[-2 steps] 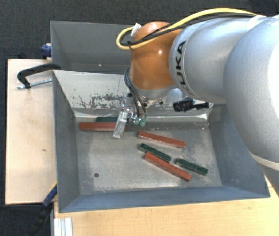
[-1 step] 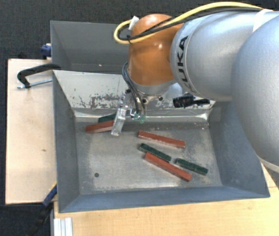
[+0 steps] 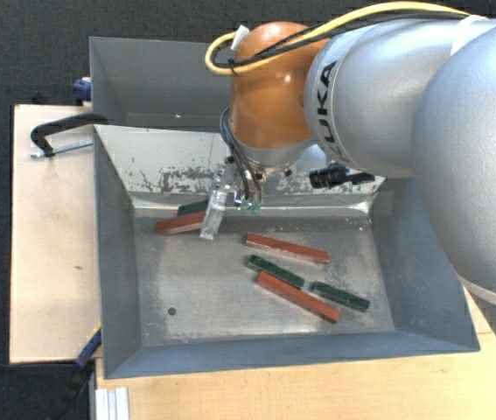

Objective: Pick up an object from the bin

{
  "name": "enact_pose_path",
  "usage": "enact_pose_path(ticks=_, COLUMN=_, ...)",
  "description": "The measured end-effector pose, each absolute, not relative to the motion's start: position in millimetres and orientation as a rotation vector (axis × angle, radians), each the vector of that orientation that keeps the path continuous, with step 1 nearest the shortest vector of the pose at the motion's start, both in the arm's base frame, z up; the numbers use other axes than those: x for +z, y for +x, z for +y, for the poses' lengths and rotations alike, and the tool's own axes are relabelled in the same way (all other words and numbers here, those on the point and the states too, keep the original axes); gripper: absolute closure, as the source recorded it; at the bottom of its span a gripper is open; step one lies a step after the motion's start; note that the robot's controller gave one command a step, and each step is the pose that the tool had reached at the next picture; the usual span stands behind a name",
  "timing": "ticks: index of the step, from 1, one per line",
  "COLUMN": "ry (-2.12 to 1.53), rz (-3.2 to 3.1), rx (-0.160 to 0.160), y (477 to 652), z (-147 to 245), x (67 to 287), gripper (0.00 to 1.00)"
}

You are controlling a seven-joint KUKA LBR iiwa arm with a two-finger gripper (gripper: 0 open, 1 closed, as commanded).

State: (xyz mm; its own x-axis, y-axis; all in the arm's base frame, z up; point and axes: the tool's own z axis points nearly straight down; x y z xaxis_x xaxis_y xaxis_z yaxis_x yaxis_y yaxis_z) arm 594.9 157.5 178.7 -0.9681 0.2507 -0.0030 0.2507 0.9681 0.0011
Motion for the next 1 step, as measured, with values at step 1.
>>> enact_pose_path(ticks=1, ry=0.409, rz=3.111, rx=0.005, y=597.6, z=163.9, x=210.7, gripper=1.00)
